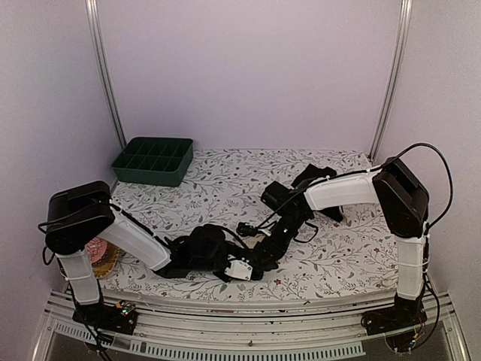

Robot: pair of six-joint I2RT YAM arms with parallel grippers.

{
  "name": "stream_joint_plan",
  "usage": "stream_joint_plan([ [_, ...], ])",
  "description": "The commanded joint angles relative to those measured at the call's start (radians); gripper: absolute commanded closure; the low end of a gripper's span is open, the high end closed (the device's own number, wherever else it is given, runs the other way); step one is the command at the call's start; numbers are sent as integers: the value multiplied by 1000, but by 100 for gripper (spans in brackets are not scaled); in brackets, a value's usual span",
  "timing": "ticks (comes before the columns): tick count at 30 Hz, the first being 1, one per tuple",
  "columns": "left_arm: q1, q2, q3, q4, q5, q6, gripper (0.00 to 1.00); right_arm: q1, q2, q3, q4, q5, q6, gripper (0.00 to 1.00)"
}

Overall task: Roll the underwear
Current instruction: Roll the underwear at the center of the board.

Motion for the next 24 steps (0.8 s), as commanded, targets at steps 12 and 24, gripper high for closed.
stream_joint_plan([
  [12, -15, 60, 90, -274, 40, -104, 100, 5, -95, -83, 41, 160, 2, 60],
  [24, 44, 155, 315, -687, 317, -324, 100, 11, -612, -561, 515, 691, 93, 41],
])
